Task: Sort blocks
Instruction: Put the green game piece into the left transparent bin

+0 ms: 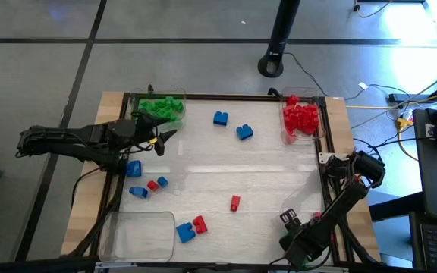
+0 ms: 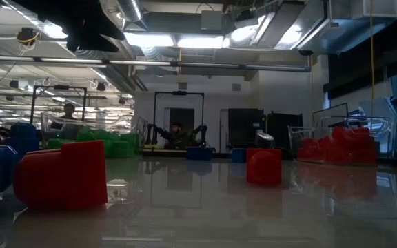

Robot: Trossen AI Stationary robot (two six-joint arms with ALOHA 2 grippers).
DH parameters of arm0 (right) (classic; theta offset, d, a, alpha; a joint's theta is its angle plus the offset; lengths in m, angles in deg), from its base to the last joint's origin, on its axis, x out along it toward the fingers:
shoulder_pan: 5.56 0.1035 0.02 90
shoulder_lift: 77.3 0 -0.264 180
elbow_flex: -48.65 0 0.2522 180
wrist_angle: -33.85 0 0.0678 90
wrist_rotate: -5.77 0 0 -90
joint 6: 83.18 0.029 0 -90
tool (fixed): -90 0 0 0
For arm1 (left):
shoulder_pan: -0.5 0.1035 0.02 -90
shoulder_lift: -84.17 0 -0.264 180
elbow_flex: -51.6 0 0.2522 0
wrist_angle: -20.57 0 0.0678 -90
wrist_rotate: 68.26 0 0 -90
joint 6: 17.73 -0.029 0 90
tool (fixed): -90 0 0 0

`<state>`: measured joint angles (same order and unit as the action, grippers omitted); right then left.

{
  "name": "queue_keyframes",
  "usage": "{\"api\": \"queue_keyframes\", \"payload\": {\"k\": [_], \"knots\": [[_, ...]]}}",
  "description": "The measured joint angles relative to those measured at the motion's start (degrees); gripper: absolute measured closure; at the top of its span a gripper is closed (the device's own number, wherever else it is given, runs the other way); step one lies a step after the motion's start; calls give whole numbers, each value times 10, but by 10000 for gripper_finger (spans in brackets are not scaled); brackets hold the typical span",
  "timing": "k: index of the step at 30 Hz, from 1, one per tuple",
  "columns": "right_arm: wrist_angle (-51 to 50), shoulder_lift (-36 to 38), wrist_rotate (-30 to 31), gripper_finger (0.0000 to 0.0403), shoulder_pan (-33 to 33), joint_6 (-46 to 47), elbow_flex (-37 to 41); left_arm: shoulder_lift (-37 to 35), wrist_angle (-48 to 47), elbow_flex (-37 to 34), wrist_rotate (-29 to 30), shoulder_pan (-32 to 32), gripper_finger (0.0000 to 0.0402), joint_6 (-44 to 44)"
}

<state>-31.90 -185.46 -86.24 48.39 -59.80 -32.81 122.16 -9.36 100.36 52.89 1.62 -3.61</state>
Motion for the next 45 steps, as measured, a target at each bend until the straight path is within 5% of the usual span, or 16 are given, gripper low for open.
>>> {"api": "queue_keyframes", "payload": {"k": [14, 26, 36, 45], "knots": [[-159, -2, 15, 222, -85, -57, -106, 0, 0, 0, 0, 0, 141, 0], [-201, -2, 102, 224, -215, -204, -172, 0, 0, 0, 0, 0, 141, 0], [-183, -1, 219, 228, -350, -364, -236, 0, -6, 0, 0, 0, 141, 0], [-32, 0, 235, 227, -486, -513, -252, 0, -13, 0, 0, 0, 141, 4]]}}
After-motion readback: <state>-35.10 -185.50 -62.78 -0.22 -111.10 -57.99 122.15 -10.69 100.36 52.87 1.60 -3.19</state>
